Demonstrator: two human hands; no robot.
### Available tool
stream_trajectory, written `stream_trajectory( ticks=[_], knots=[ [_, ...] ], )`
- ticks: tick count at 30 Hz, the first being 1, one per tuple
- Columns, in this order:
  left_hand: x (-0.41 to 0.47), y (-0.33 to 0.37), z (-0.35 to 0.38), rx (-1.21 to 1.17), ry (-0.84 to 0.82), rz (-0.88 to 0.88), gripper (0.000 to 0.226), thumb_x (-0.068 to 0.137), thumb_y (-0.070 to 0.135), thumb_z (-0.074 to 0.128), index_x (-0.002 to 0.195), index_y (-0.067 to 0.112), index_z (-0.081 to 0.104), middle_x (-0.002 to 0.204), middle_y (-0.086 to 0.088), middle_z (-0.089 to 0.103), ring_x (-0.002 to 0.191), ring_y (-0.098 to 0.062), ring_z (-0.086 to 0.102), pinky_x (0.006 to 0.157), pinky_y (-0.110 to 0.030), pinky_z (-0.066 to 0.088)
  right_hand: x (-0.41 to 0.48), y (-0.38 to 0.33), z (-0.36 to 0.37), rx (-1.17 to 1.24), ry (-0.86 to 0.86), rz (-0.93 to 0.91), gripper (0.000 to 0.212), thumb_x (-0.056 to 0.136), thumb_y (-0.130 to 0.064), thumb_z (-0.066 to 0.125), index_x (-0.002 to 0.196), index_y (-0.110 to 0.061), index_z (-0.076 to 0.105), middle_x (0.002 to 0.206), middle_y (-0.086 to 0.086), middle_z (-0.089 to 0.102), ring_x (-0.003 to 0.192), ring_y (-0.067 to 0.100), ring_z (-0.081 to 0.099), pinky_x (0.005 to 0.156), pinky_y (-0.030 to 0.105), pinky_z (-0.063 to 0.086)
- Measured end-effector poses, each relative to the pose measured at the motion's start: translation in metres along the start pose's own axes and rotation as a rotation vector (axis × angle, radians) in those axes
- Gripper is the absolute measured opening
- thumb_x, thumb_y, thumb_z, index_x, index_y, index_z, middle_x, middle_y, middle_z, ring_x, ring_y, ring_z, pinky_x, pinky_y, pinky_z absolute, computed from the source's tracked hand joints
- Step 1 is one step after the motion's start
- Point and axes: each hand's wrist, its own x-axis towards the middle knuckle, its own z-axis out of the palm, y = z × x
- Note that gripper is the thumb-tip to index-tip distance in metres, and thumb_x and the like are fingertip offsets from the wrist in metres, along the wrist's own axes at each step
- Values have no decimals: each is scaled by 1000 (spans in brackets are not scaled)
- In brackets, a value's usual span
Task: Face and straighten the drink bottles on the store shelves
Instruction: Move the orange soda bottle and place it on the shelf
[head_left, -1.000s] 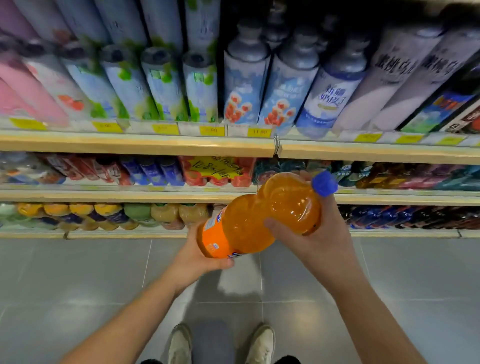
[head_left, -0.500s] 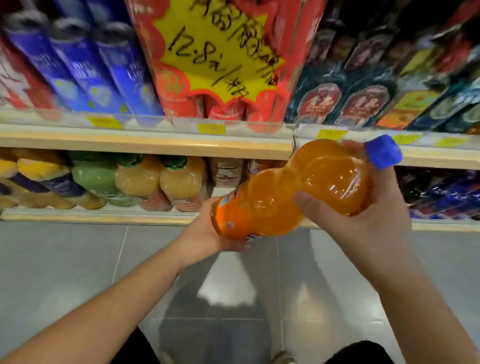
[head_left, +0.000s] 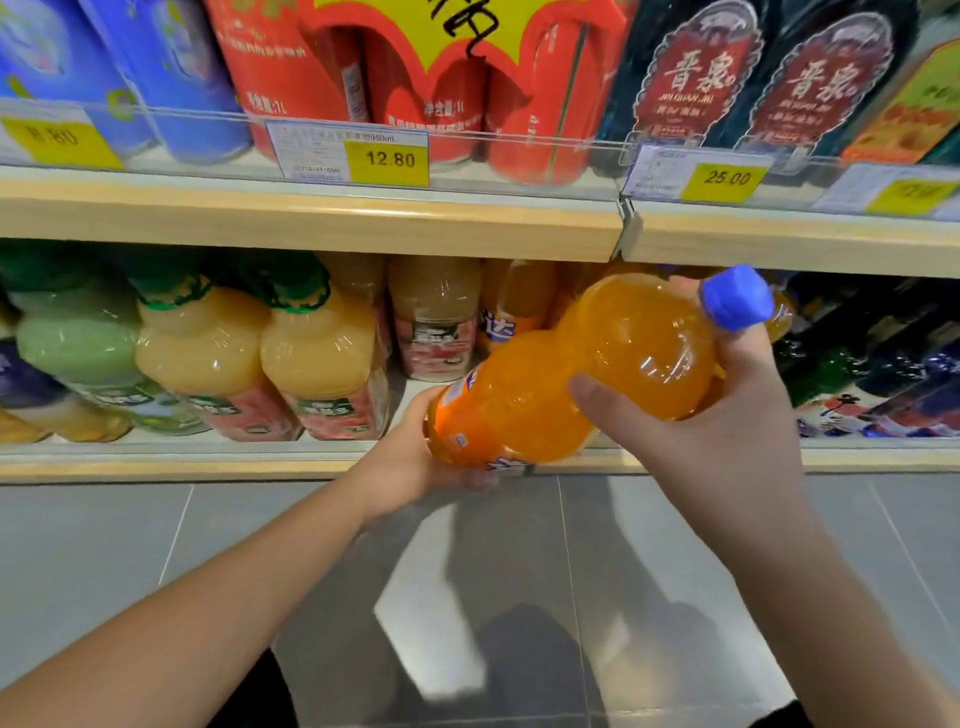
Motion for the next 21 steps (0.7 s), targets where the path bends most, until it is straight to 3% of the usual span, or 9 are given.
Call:
stream_trajectory(
  ticks=[4,7,11,16,18,21],
  knots=[
    [18,-16,5,-47,-7,45,106,63,1,91,145,28,30,129,8,51,95,11,63,68,-11,53,-2,17,10,-65,11,15,84,53,-70,81,127,-62,42,124,-21,60,112,5,64,82,27,58],
    [29,-29,11,-37,22,89,107,64,0,89,148,24,26,129,9,50,96,16,60,73,-10,52,-2,28,17,-104,13,15,81,53,-68,83,121,-65,40,126,-17,59,114,9,63,88,39,60],
    [46,-47,22,-22,49,157,101,69,3,88,147,18,26,134,-1,54,111,-5,62,83,-19,54,2,46,29,-165,20,-4,89,53,-68,83,129,-56,39,129,-11,56,117,13,60,92,42,58],
    [74,-59,35,-6,83,174,92,68,19,91,139,27,33,131,-1,56,120,-21,59,94,-39,55,9,63,46,-231,64,-70,101,57,-61,88,143,-37,41,132,-12,50,121,9,51,90,20,48],
    [81,-58,40,-64,93,148,91,70,17,89,139,33,32,134,0,57,122,-22,58,97,-40,53,13,68,53,-229,77,-76,99,60,-55,91,143,-33,41,131,-11,49,124,13,50,93,26,50],
    [90,-55,43,-226,82,130,86,78,14,84,145,27,32,138,-4,56,123,-25,59,91,-36,55,17,73,61,-221,103,-68,100,62,-50,91,145,-26,41,133,-6,49,126,18,50,96,35,53]
  ],
)
